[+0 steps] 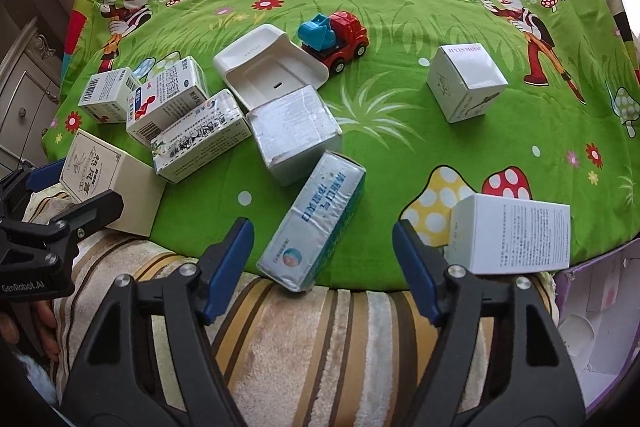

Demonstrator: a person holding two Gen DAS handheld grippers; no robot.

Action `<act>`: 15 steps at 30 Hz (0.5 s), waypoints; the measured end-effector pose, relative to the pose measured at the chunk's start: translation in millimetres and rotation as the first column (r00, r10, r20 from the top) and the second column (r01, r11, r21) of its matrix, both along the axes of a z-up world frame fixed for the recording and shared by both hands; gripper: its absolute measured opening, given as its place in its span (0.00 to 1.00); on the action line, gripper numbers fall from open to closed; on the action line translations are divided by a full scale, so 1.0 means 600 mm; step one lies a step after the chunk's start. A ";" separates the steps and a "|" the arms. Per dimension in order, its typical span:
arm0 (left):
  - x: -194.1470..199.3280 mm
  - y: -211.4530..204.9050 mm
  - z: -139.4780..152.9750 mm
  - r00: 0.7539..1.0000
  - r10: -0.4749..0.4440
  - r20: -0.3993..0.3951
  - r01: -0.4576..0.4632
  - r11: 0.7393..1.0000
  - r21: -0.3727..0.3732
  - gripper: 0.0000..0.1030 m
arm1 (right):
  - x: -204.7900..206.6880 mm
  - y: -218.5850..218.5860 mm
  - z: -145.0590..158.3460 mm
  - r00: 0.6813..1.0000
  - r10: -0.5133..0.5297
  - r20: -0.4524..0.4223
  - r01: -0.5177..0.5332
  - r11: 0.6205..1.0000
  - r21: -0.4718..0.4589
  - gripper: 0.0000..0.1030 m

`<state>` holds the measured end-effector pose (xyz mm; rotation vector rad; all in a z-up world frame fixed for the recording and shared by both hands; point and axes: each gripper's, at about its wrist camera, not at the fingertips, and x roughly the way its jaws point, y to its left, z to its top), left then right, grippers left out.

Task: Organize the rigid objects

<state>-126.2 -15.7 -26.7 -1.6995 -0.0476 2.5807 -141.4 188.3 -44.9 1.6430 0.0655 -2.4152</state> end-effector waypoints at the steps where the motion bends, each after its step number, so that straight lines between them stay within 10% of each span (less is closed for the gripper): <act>1: -0.001 0.000 -0.003 1.000 0.001 0.004 -0.001 1.000 -0.003 1.00 | -0.001 0.000 -0.003 1.000 0.000 0.009 0.000 1.000 -0.003 0.61; 7: 0.003 0.004 -0.003 1.000 -0.007 -0.017 0.007 1.000 -0.015 0.98 | 0.004 0.003 -0.008 1.000 0.000 0.014 0.000 1.000 -0.009 0.34; 15: 0.024 0.010 0.023 0.996 -0.017 -0.091 0.015 1.000 -0.019 0.97 | 0.026 0.006 0.015 0.999 0.000 -0.052 0.000 1.000 -0.004 0.32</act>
